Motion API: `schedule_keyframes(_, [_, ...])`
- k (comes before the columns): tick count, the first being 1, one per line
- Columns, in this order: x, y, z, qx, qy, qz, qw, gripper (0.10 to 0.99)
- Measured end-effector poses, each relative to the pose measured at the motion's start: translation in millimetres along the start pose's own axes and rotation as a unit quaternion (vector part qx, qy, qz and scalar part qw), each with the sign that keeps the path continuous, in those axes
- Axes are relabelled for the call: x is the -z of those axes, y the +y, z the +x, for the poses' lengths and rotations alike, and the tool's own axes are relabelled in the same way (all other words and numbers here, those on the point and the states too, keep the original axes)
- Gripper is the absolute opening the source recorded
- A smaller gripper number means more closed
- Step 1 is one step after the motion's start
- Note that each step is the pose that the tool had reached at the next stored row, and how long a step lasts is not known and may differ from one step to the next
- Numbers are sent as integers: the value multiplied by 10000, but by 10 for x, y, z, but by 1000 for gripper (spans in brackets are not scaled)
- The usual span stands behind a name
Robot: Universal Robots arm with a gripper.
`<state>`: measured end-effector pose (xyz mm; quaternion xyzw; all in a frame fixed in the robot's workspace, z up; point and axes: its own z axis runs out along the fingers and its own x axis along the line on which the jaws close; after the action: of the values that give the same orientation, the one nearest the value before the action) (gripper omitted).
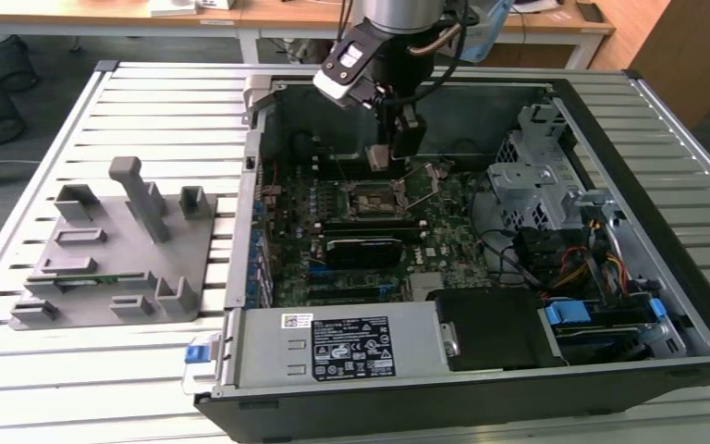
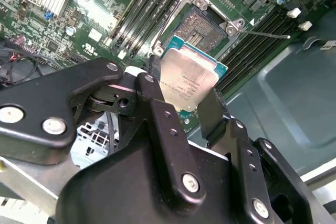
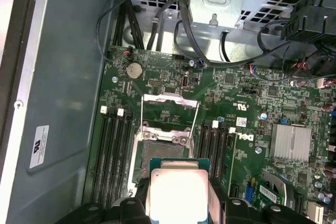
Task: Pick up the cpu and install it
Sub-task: 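Place the cpu into insertion slot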
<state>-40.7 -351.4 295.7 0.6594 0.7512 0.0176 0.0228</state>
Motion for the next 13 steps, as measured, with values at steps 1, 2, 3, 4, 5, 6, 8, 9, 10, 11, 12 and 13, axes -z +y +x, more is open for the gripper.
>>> schedule_keyframes(1, [-10,-1,0,0,0,0,10000,525])
schedule_keyframes(2, [-18,-1,1,0,0,0,10000,525])
schedule_keyframes(3, [-27,-1,1,0,0,0,10000,525])
schedule_keyframes(4, [-36,-2,1,0,0,0,10000,525])
schedule_keyframes(5, [-44,-2,1,0,0,0,10000,525])
schedule_keyframes(6, [-52,-3,2,0,0,0,10000,525])
schedule_keyframes(8, [-68,-4,1,0,0,0,10000,525])
schedule_keyframes(9, [-76,-4,2,0,0,0,10000,525])
schedule_keyframes(10, [-83,-5,2,0,0,0,10000,525])
schedule_keyframes(11, [-89,-5,2,0,0,0,10000,525])
schedule_keyframes(12, [-96,-5,2,0,0,0,10000,525])
schedule_keyframes(13, [-103,-6,2,0,0,0,10000,525])
